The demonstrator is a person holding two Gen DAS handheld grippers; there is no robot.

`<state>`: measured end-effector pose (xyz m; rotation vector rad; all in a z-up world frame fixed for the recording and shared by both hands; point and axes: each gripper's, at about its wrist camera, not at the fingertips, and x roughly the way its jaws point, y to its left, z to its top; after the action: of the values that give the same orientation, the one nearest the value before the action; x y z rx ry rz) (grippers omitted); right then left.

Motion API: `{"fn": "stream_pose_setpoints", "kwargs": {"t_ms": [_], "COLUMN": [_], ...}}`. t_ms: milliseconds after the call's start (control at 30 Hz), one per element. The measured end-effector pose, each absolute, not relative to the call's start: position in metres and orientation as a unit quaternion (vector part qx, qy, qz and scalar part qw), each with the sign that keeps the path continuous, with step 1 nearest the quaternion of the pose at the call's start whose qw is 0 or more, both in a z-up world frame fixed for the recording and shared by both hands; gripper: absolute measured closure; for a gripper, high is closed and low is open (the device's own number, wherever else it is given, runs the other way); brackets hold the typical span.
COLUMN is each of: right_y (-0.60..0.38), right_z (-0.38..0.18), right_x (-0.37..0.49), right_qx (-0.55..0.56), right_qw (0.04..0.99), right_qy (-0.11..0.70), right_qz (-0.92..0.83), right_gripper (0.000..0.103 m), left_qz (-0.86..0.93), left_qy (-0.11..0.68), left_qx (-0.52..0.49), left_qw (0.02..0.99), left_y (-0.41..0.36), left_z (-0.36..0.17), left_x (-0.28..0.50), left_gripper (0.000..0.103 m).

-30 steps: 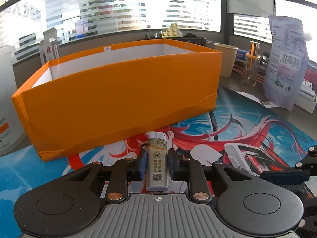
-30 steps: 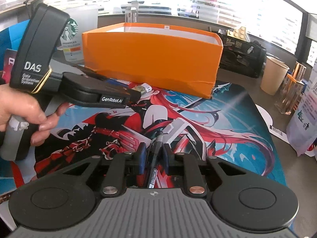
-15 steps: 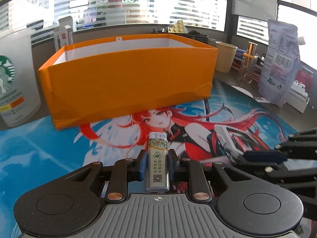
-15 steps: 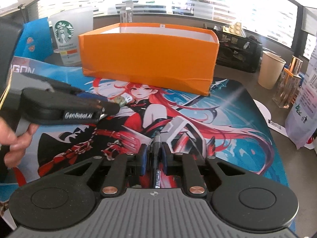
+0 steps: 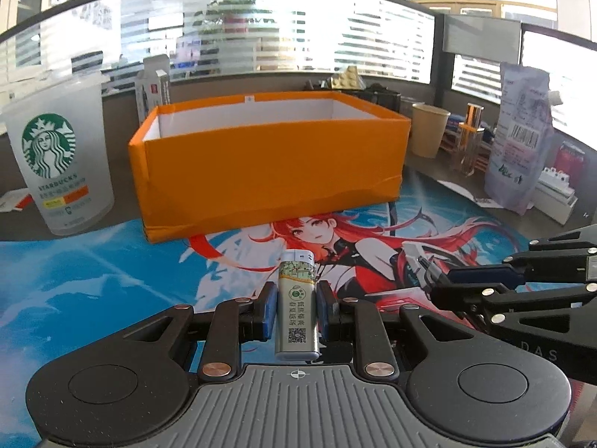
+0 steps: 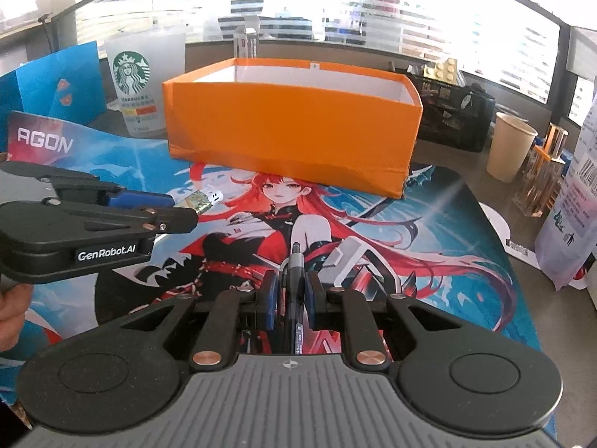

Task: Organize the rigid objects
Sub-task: 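Carry the lighter with the left tool while the right carries the marker toward the box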

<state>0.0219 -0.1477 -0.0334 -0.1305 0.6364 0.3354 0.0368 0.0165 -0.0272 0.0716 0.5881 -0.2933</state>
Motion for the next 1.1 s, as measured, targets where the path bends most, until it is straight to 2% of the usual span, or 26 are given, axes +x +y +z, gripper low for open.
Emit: {"fn": "stream_pose_setpoints", "kwargs": {"t_ms": [1100], "right_y": [-0.141], "right_z": [0.019], "right_x": [0.026], "right_qx": [-0.029], "right_qw": [0.951], "right_qy": [0.244], "right_qz": [0.188], "right_gripper": [0.089], "left_qz": [-0.125], "left_qy": [0.247], "left_qx": [0.019], "left_qw": [0.961], "left_y": [0.036], "left_z": [0.011], "left_x": [0.031], "left_gripper": [0.083]}}
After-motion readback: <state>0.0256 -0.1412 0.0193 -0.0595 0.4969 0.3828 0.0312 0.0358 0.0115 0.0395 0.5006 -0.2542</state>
